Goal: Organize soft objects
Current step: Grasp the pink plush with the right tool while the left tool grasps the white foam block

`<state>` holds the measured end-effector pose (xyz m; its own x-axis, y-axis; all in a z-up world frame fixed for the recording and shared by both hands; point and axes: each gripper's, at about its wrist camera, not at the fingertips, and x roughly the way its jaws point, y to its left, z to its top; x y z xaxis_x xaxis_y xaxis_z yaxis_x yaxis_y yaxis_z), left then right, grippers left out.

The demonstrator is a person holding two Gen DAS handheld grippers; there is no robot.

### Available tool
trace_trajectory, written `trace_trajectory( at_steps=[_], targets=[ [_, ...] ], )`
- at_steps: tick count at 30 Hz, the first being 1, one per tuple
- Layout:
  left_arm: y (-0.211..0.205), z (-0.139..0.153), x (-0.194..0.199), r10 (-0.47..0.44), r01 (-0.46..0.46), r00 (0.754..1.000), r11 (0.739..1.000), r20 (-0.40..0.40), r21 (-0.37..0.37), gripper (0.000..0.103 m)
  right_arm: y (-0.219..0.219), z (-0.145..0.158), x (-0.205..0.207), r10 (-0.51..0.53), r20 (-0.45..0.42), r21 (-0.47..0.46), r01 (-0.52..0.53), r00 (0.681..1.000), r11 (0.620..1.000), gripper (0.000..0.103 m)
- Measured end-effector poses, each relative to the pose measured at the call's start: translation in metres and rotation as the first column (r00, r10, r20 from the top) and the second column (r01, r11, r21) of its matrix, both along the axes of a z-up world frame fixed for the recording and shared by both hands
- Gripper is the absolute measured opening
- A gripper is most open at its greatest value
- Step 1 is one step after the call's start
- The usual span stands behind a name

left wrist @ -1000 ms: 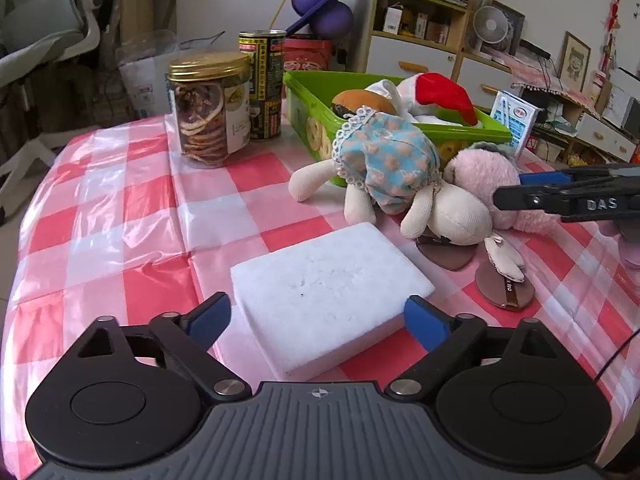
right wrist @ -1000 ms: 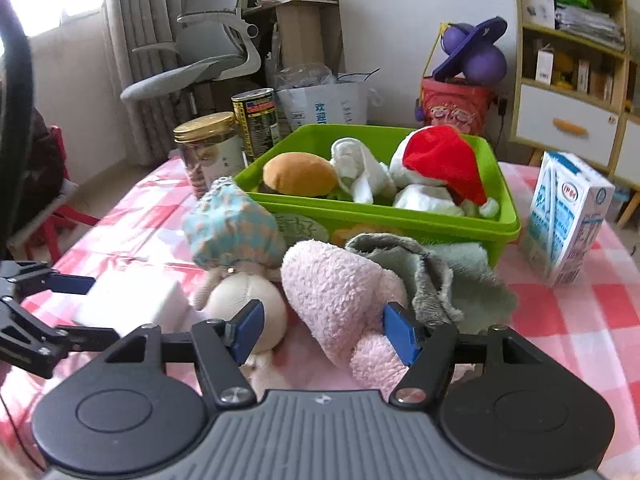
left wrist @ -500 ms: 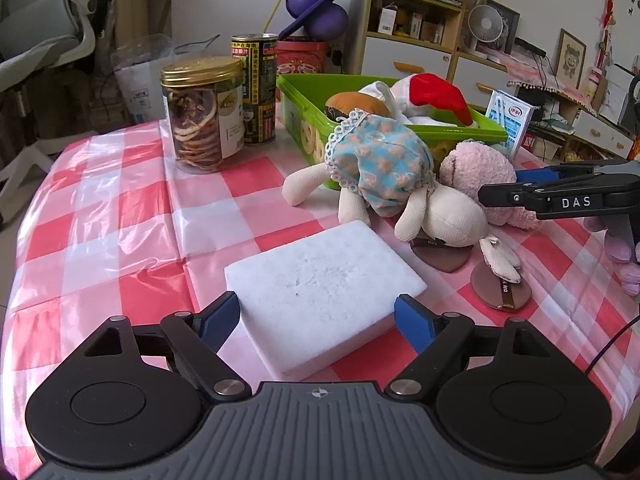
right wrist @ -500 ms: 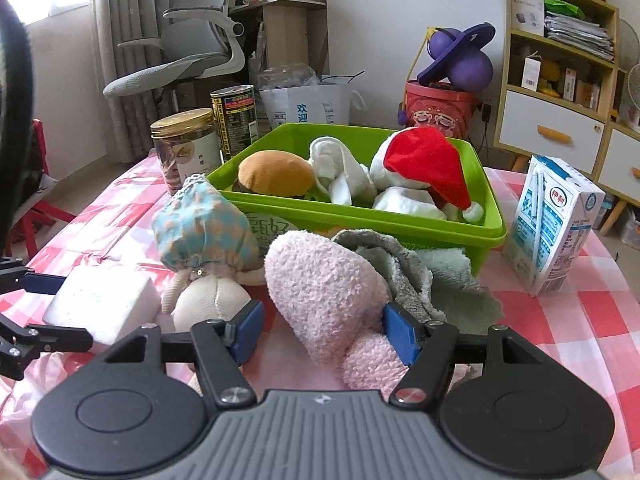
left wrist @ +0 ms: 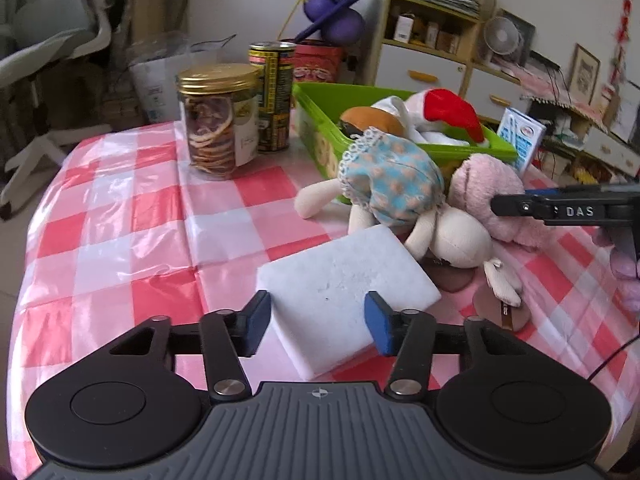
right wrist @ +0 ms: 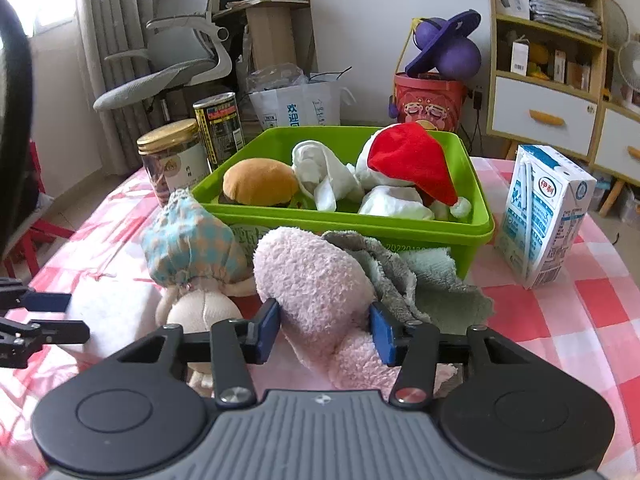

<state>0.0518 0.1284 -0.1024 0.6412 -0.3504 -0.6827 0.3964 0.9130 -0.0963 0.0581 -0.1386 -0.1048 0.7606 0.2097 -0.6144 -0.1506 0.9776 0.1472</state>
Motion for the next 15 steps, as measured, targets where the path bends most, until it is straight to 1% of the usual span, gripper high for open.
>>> trace_trajectory(
  at_steps=[5, 8, 9, 11, 12, 13, 15],
  targets=[
    [-0.002, 0.001, -0.002, -0.008, 0.008, 1.000, 1.000, 0.006, 0.020, 0.049, -0.005, 0.006, -0.002, -0.002, -0.009, 0.035, 0.002, 1.000, 0.999, 0.030],
    [-0.005, -0.001, -0.003, -0.018, 0.018, 1.000, 1.000, 0.004, 0.024, 0.058, -0.005, 0.009, -0.004, 0.003, -0.013, 0.053, -0.002, 1.000, 0.999, 0.030],
    [-0.007, -0.002, -0.003, -0.023, 0.023, 1.000, 0.999, -0.002, 0.026, 0.059, -0.004, 0.010, -0.004, 0.005, -0.014, 0.057, -0.004, 1.000, 0.998, 0.030],
    [-0.010, -0.002, -0.003, -0.022, 0.022, 1.000, 0.999, 0.000, 0.045, 0.059, -0.003, 0.010, -0.004, 0.009, -0.018, 0.057, -0.008, 1.000, 0.998, 0.030],
    [-0.010, -0.002, -0.002, -0.017, 0.017, 1.000, 0.999, -0.009, 0.039, 0.058, -0.003, 0.011, -0.004, 0.013, -0.021, 0.058, -0.011, 1.000, 0.998, 0.030],
    [-0.007, -0.002, 0.000, -0.002, 0.003, 1.000, 1.000, -0.028, 0.022, 0.057, -0.002, 0.012, -0.004, 0.015, -0.021, 0.058, -0.014, 1.000, 0.998, 0.030],
    [-0.002, -0.001, 0.005, 0.037, -0.038, 0.997, 0.999, -0.074, -0.019, 0.050, -0.001, 0.013, -0.006, 0.021, -0.020, 0.056, -0.020, 1.000, 0.998, 0.030]
  ],
)
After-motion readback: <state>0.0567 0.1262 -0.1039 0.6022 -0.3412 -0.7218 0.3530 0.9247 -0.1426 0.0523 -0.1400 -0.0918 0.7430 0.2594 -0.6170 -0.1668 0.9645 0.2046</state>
